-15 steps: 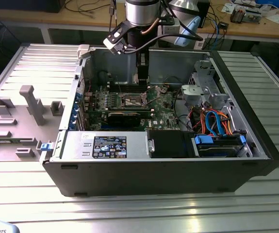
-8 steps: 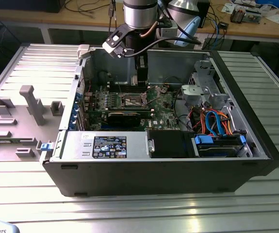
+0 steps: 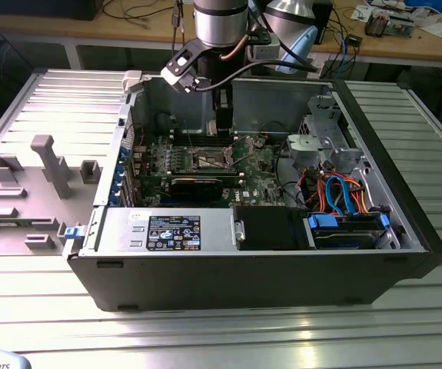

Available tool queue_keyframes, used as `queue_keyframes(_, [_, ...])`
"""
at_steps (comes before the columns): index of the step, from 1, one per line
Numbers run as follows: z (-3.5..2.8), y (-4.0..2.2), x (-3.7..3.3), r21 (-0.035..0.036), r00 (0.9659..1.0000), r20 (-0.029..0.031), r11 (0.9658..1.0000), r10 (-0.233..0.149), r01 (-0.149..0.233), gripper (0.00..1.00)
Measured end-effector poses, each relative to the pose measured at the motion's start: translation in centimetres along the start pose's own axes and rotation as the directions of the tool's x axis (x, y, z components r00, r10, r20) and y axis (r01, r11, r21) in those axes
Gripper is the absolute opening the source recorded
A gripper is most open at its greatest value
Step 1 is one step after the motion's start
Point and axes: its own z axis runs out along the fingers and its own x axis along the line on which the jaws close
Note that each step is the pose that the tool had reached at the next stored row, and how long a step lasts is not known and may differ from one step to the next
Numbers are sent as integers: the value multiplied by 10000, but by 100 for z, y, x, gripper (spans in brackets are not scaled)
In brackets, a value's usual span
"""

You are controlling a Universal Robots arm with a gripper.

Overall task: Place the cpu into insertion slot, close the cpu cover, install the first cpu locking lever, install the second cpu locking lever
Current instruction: 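Place the cpu into insertion slot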

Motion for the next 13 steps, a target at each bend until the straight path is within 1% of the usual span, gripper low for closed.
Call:
queue_keyframes(1, [9,-2,0,-1,10000,-15,10000,1,-1,54])
queue_keyframes(7, [37,-8,-1,-2,10000,-21,10000,3,-3,54])
queue_keyframes(11, [131,-18,4,0,10000,-17,10000,2,-2,54])
queue_keyframes(13, [150,-20,4,0,10000,-18,10000,2,-2,54])
